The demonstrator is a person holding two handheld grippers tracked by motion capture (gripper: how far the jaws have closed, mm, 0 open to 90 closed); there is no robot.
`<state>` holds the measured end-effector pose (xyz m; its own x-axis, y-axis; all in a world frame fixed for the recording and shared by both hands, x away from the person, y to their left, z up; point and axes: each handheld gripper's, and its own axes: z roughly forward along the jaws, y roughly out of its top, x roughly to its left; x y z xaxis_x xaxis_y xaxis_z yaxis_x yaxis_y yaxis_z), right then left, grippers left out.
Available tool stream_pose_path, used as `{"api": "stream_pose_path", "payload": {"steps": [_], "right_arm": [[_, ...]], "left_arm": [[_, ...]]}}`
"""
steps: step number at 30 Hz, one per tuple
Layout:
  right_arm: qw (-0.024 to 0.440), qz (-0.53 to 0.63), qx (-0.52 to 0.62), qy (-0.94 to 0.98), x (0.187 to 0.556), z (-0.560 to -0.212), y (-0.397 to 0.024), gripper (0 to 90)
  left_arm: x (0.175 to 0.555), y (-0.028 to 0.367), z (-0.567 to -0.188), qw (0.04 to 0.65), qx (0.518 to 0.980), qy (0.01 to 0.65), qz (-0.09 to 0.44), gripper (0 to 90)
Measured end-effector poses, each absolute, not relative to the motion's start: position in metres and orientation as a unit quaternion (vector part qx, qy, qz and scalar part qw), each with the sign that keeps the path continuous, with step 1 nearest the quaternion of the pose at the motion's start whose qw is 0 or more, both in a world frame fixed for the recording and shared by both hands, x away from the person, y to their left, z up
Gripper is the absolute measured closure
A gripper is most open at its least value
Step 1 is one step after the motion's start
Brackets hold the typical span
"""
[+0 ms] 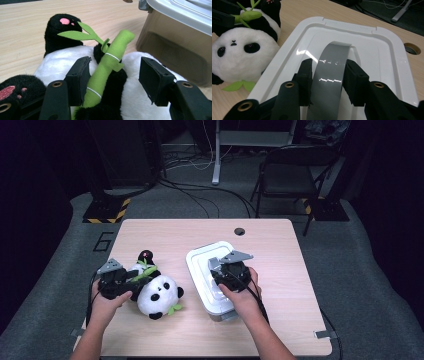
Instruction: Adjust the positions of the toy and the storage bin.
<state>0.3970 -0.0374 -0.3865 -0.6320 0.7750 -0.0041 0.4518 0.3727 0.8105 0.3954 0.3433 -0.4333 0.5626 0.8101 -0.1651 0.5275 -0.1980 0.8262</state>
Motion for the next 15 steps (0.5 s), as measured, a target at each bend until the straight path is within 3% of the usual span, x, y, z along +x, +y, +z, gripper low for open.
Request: {"api": "stream_pose_path", "payload": {"steps": [15], "right_arm": [[0.161, 0.431, 0.37, 0.807, 0.394, -0.387, -0.028, 66.0]], "left_arm": [[0.396, 0.343, -0.435, 0.457, 0.754, 0.445, 0.157, 41.6]]}}
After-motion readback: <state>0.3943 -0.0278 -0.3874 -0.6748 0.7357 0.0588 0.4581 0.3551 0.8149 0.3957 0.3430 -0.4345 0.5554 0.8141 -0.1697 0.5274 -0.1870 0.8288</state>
